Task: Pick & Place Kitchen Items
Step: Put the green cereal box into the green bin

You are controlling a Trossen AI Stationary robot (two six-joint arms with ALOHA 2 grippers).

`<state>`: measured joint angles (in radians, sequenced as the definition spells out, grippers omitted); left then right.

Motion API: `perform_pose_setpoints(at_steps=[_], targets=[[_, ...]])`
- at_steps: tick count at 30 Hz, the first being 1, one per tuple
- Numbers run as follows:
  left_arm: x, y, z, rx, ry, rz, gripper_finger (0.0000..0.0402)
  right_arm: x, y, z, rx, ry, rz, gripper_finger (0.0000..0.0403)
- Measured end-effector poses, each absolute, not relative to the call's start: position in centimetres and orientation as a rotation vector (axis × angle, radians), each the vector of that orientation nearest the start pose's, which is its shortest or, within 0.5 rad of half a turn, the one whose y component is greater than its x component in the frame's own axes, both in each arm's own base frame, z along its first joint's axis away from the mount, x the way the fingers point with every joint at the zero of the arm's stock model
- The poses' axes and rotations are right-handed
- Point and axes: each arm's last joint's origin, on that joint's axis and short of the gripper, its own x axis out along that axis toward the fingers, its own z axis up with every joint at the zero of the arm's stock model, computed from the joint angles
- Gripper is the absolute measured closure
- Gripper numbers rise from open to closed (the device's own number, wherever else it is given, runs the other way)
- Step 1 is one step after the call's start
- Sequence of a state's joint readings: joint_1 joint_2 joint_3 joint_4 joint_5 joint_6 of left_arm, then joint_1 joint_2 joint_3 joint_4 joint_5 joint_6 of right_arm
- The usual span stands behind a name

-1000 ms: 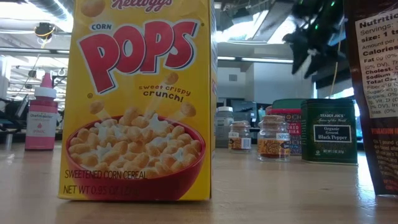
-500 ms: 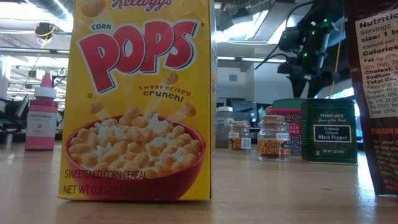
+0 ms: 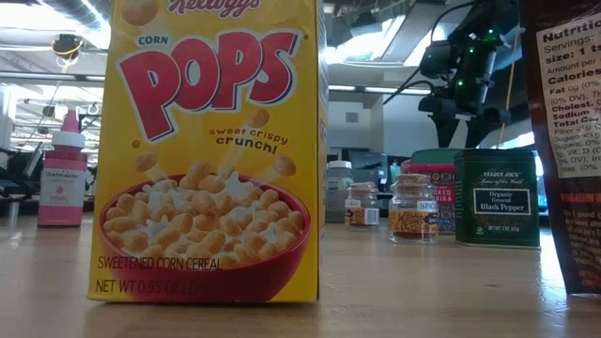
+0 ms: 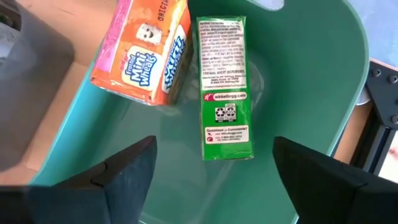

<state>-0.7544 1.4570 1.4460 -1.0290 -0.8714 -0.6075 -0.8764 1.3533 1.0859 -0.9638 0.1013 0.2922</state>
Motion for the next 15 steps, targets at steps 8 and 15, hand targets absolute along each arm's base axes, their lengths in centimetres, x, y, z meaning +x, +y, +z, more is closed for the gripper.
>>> perform_pose_setpoints(at_steps=[8, 15], targets=[[22.0, -17.4, 34.9, 0.173, 0.636, 0.314, 0.0203, 15.3, -19.9, 26.4, 0.719, 1.024, -1.047, 0.0078], [22.4, -16.9, 34.8, 0.163, 0.642, 0.333, 0.0203, 15.2, -21.5, 24.9, 0.733, 1.078, -1.062, 0.0078]])
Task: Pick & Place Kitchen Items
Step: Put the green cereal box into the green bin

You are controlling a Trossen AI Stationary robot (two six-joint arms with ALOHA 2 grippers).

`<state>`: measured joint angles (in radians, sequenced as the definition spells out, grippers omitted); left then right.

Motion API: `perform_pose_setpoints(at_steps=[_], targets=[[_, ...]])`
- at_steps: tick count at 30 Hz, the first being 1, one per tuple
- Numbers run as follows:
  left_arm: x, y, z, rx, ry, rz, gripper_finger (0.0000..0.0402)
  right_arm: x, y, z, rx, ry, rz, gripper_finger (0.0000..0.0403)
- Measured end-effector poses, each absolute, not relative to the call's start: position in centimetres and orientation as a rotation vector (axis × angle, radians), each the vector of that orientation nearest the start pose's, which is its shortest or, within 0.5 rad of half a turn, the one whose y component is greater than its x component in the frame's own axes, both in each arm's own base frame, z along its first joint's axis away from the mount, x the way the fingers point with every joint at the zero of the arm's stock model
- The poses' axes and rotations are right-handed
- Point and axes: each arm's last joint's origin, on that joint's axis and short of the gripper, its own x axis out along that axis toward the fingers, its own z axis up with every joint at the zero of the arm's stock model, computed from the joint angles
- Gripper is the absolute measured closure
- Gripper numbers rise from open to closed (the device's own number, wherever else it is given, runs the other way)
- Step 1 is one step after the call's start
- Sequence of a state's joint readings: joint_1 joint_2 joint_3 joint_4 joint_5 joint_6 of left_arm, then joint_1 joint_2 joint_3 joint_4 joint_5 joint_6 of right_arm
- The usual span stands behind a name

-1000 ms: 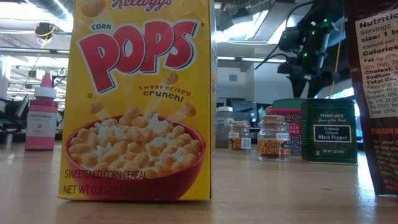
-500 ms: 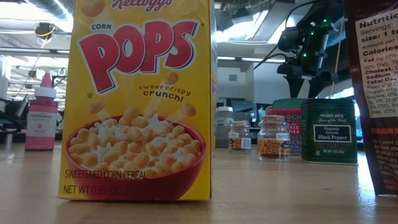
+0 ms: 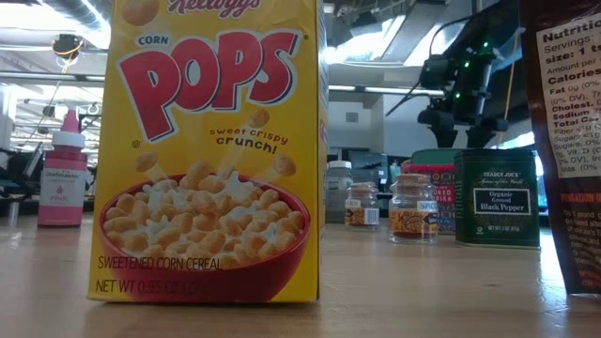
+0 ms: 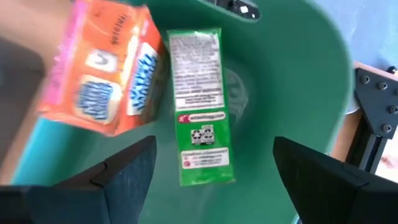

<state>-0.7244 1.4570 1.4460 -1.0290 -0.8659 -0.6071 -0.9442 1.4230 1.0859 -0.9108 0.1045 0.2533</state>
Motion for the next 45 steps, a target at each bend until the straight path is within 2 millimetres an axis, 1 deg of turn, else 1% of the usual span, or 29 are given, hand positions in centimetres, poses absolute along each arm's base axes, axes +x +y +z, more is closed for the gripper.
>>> perform_pose_setpoints(at_steps=[9, 15, 19, 23, 27, 32, 40, 45], targets=[[22.9, -16.3, 34.8, 0.145, 0.658, 0.344, 0.0203, 16.6, -23.7, 22.5, 0.686, 1.078, -1.036, 0.0078], [23.1, -15.9, 34.8, 0.135, 0.670, 0.347, 0.0203, 17.2, -24.6, 21.3, 0.638, 1.091, -1.027, 0.0078], [23.3, -15.6, 34.8, 0.125, 0.679, 0.350, 0.0203, 17.4, -25.2, 20.8, 0.588, 1.108, -1.073, 0.0078], [23.5, -15.4, 34.7, 0.138, 0.684, 0.354, 0.0203, 17.7, -25.7, 20.6, 0.552, 1.084, -1.068, 0.0078], [23.6, -15.3, 34.7, 0.138, 0.684, 0.357, 0.0203, 18.0, -26.0, 20.5, 0.542, 1.057, -1.064, 0.0078], [23.5, -15.3, 34.7, 0.142, 0.685, 0.355, 0.0203, 17.7, -26.2, 20.4, 0.539, 1.063, -1.072, 0.0084], [23.5, -15.3, 34.7, 0.144, 0.685, 0.355, 0.0203, 17.5, -26.0, 20.2, 0.568, 1.088, -1.078, 0.0092], [23.5, -15.3, 34.7, 0.145, 0.685, 0.354, 0.0203, 17.8, -26.4, 19.2, 0.592, 1.095, -1.051, 0.0092]])
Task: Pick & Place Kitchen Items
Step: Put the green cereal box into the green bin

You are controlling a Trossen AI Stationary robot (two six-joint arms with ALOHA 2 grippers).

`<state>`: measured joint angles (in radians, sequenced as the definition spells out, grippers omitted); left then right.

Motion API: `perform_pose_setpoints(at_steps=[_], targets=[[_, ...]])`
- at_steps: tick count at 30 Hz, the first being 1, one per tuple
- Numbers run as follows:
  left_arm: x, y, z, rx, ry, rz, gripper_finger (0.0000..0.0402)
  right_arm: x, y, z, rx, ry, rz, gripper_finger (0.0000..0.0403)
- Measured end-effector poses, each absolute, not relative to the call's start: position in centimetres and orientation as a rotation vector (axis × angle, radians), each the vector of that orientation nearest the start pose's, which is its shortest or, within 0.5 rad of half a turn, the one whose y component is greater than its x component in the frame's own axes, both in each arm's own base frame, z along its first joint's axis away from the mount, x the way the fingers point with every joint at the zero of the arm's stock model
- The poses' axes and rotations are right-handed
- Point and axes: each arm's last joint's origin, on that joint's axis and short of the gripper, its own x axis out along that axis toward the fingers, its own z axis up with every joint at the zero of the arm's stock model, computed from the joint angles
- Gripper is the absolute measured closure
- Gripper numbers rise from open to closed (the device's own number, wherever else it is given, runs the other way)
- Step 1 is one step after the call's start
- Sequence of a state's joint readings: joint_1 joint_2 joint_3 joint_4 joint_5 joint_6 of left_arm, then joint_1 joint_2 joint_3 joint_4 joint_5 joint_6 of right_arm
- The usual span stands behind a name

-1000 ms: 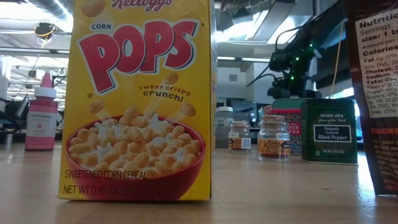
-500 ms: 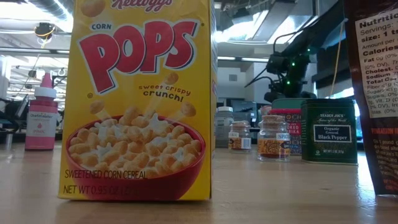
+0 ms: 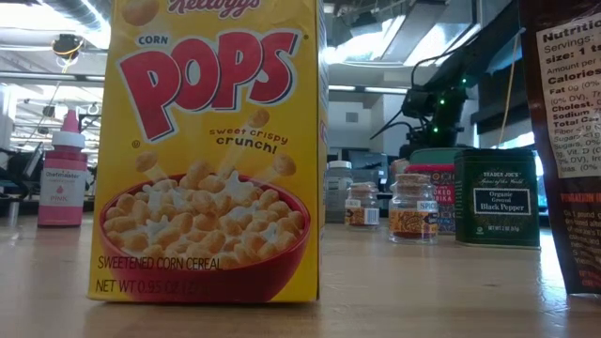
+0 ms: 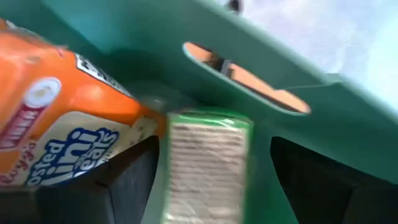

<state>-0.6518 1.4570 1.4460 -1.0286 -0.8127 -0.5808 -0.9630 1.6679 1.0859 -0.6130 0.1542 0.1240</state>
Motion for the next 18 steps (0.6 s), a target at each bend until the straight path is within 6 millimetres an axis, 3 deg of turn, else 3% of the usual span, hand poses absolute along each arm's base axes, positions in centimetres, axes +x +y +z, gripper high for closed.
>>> perform_pose_setpoints(at_steps=[12, 18], targets=[[23.54, -15.31, 34.75, 0.138, 0.684, 0.357, 0.0203, 18.25, -26.95, 18.49, 0.587, 1.081, -1.042, 0.0092], [23.55, -15.31, 34.75, 0.144, 0.685, 0.355, 0.0203, 18.20, -26.87, 18.44, 0.591, 1.091, -1.036, 0.0119]])
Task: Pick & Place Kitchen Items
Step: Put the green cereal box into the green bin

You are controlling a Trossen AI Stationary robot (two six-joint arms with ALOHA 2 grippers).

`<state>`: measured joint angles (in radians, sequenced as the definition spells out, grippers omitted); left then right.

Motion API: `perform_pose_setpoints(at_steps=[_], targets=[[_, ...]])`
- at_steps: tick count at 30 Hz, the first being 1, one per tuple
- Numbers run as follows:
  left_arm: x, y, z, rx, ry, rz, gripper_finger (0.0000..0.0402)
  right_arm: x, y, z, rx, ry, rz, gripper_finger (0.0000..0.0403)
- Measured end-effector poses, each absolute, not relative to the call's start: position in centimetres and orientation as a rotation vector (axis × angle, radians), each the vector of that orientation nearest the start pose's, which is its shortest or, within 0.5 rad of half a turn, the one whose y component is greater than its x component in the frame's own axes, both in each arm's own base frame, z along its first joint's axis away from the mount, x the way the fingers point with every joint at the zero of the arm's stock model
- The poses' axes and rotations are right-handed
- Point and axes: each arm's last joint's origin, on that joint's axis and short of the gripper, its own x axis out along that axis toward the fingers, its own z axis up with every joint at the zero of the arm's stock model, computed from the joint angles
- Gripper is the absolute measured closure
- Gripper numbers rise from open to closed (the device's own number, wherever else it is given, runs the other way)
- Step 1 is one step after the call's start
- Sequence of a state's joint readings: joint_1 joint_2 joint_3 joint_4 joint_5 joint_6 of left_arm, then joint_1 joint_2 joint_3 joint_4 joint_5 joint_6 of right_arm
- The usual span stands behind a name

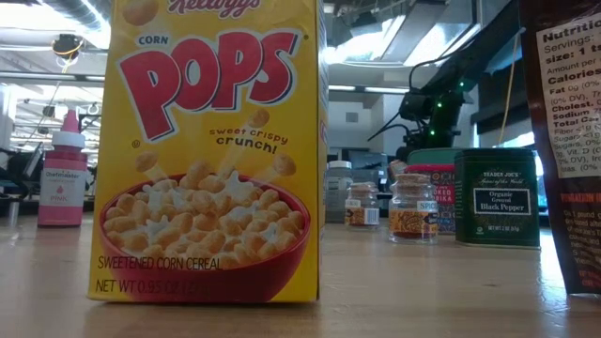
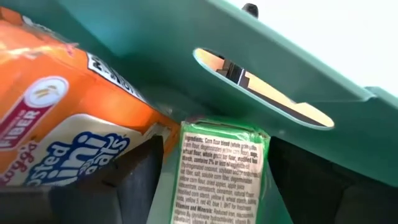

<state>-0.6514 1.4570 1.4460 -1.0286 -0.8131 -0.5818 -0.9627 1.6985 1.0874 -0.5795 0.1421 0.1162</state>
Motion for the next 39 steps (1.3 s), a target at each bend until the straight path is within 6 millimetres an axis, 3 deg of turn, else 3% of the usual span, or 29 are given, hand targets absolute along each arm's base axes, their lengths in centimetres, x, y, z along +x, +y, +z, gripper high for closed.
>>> perform_pose_setpoints(at_steps=[16, 30, 39], targets=[[23.5, -15.3, 34.8, 0.138, 0.684, 0.357, 0.0203, 18.2, -26.7, 18.3, 0.594, 1.105, -1.032, 0.0261], [23.5, -15.3, 34.7, 0.154, 0.691, 0.347, 0.0203, 18.8, -24.5, 21.4, 0.485, 1.061, -1.144, 0.0272], [23.5, -15.3, 34.7, 0.156, 0.697, 0.338, 0.0203, 19.3, -21.6, 24.2, 0.399, 1.013, -1.206, 0.0272]])
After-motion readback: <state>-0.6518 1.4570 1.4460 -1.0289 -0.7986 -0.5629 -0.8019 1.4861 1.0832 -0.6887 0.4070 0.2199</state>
